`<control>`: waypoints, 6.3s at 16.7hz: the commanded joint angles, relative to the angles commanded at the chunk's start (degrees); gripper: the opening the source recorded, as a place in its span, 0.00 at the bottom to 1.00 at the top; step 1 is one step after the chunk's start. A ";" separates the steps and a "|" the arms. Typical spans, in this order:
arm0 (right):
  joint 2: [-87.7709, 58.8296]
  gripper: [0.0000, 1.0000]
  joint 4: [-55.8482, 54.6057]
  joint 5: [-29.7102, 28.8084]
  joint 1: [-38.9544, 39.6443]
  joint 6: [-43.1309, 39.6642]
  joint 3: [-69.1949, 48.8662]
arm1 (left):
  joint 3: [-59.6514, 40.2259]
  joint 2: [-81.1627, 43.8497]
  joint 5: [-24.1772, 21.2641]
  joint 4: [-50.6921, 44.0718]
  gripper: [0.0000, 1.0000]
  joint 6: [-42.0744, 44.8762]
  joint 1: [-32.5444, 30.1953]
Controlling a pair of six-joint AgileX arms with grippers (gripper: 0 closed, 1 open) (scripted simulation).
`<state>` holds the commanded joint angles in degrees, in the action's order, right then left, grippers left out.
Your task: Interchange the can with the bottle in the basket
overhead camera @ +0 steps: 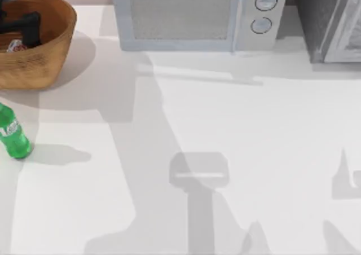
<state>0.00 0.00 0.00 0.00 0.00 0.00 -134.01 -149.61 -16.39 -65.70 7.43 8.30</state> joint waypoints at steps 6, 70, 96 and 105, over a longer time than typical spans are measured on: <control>0.00 1.00 0.00 0.00 0.00 0.00 0.00 | 0.00 0.00 0.00 0.00 0.47 0.00 0.00; 0.00 1.00 0.00 0.00 0.00 0.00 0.00 | 119.56 126.23 5.13 78.27 0.00 -6.56 -13.18; 0.00 1.00 0.00 0.00 0.00 0.00 0.00 | 80.61 42.55 -34.92 118.77 0.00 -4.46 -23.02; 0.00 1.00 0.00 0.00 0.00 0.00 0.00 | 71.61 19.45 -46.67 128.91 0.00 -5.26 -24.86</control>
<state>0.00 0.00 0.00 0.00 0.00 0.00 -62.40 -130.17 -63.06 63.21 2.17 -16.56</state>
